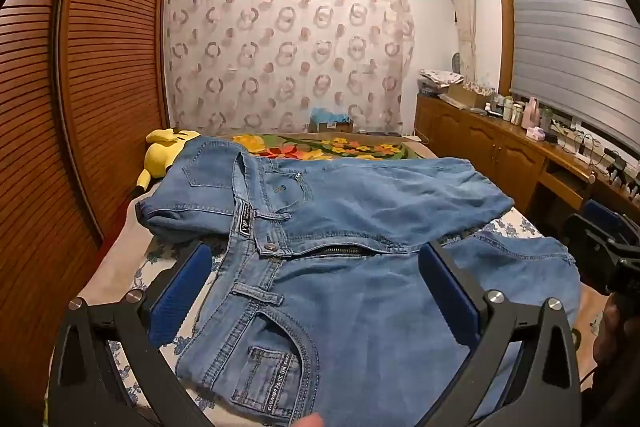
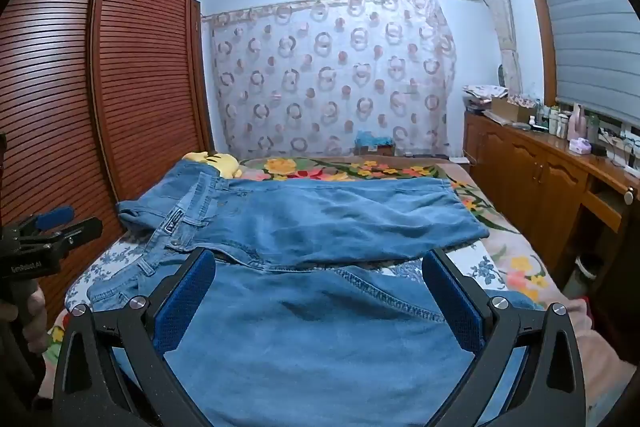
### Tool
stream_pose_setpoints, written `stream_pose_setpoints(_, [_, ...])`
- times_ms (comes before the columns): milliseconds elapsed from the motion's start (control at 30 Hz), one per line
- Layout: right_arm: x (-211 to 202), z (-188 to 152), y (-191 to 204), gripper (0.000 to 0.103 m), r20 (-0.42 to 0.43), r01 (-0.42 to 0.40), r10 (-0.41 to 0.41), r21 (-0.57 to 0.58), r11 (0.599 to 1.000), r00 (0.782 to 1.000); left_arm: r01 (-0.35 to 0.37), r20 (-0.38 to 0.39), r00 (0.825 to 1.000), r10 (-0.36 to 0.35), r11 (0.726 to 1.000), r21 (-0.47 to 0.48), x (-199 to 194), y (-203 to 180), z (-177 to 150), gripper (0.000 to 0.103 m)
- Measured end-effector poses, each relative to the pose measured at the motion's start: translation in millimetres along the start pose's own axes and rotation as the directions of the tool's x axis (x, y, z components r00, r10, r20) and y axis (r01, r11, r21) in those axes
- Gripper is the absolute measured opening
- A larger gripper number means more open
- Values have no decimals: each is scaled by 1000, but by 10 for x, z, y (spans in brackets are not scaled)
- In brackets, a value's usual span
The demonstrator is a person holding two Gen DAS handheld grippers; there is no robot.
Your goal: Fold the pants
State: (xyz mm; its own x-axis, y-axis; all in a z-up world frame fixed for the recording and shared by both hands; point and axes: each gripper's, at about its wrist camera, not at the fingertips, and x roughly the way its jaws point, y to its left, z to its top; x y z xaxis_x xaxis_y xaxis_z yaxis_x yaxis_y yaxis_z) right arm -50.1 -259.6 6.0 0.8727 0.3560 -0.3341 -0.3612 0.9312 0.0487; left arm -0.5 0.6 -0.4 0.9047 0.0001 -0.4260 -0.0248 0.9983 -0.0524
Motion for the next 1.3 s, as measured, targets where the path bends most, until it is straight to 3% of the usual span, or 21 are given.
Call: stream_pose_setpoints(1300, [-21, -11, -10, 103, 0, 5, -5, 24, 1000, 1000, -10, -10, 1000, 11, 999, 45, -36, -97, 14, 103])
